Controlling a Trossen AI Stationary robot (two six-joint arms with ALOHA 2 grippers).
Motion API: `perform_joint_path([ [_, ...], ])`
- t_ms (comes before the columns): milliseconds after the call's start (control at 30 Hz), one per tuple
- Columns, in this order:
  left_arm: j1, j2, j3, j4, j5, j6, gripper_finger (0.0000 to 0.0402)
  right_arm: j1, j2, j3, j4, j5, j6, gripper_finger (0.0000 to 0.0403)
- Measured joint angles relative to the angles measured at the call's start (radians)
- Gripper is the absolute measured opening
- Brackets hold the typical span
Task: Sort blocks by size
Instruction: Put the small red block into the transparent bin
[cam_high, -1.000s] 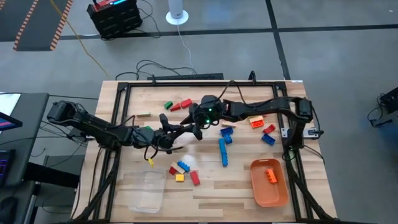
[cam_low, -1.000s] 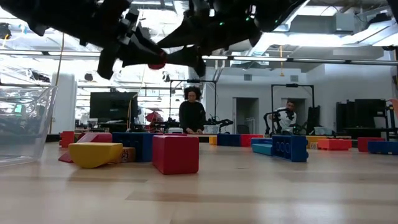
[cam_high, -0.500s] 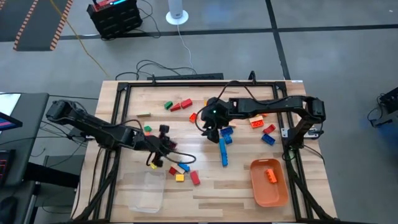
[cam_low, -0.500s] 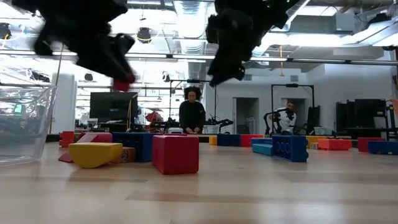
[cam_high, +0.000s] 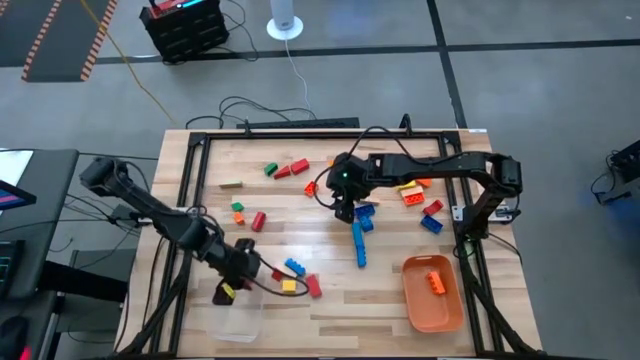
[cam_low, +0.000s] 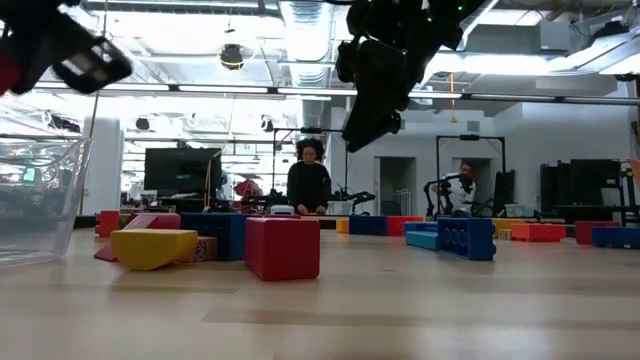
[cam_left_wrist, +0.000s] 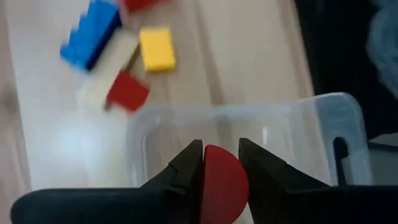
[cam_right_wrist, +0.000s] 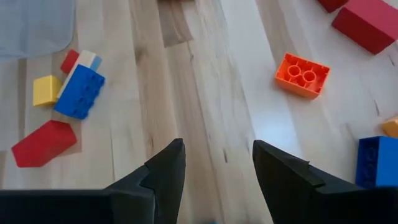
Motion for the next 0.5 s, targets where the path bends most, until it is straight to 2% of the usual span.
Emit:
perform_joint_path([
  [233, -0.043, 0.121, -0.041, -0.027, 0.001, -0.14, 0.01, -0.028, 0.0, 0.0, 0.0, 0.0, -0.018, 0.0217],
  [367, -0.041, 0.169, -0.021, -0.08, 0.032, -0.153, 0.0132, -0.037, 0.0, 0.0, 0.0, 0.0, -0.019, 0.0217],
  [500, -0.034, 0.166, 0.02, -0.127, 0.036, -0.152, 0.0173, -0.031, 0.0, 0.0, 0.001, 0.0, -0.017, 0.0217],
])
